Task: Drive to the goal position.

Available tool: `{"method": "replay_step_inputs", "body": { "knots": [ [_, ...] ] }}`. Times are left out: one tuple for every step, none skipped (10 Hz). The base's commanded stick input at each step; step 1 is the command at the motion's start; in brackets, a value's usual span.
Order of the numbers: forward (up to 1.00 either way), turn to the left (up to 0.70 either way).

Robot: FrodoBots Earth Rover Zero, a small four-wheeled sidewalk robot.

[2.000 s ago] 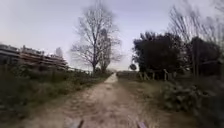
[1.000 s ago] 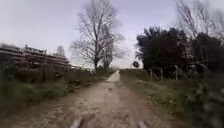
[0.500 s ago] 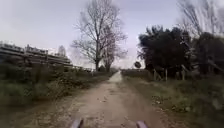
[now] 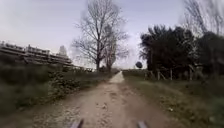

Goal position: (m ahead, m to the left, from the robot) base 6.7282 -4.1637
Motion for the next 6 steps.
{"method": "replay_step_inputs", "body": {
  "knots": [
    [0.70, 0.00],
    [0.70, 0.00],
    [0.70, -0.09],
    [0.70, -0.35],
    [0.70, -0.11],
    [0.70, 0.00]
  ]
}}
